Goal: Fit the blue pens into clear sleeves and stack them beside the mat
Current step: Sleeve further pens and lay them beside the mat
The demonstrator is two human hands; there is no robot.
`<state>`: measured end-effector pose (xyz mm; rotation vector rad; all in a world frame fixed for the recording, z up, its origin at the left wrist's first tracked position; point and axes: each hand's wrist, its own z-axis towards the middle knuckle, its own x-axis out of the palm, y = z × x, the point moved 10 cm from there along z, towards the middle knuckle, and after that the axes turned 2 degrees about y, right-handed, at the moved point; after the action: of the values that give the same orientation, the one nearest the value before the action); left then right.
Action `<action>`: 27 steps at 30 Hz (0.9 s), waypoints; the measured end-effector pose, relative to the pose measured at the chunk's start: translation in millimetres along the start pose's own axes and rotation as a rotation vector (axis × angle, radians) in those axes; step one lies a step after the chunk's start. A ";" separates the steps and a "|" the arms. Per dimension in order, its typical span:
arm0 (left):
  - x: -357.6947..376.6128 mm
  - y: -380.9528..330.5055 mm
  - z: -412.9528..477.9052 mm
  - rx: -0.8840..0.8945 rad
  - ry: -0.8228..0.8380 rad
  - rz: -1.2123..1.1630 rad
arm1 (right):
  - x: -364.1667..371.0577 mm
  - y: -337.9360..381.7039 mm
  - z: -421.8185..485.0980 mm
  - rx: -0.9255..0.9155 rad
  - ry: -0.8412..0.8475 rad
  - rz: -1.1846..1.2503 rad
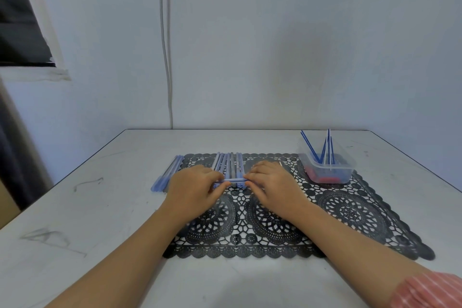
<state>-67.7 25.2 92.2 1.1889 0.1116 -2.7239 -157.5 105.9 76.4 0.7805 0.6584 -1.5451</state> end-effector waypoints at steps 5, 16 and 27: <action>0.1 3.2 -0.1 -0.004 -0.022 -0.001 | -5.5 -6.3 -1.5 0.033 -0.069 0.052; 9.1 3.3 -1.5 0.025 0.025 -0.039 | -11.8 -4.0 -0.6 0.025 -0.113 0.000; 3.0 3.2 -0.8 0.011 0.016 -0.093 | -11.0 5.2 0.4 -0.072 -0.118 -0.069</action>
<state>-68.5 21.8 89.4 1.2388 0.1577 -2.7989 -151.9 111.7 85.5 0.6133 0.6554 -1.6083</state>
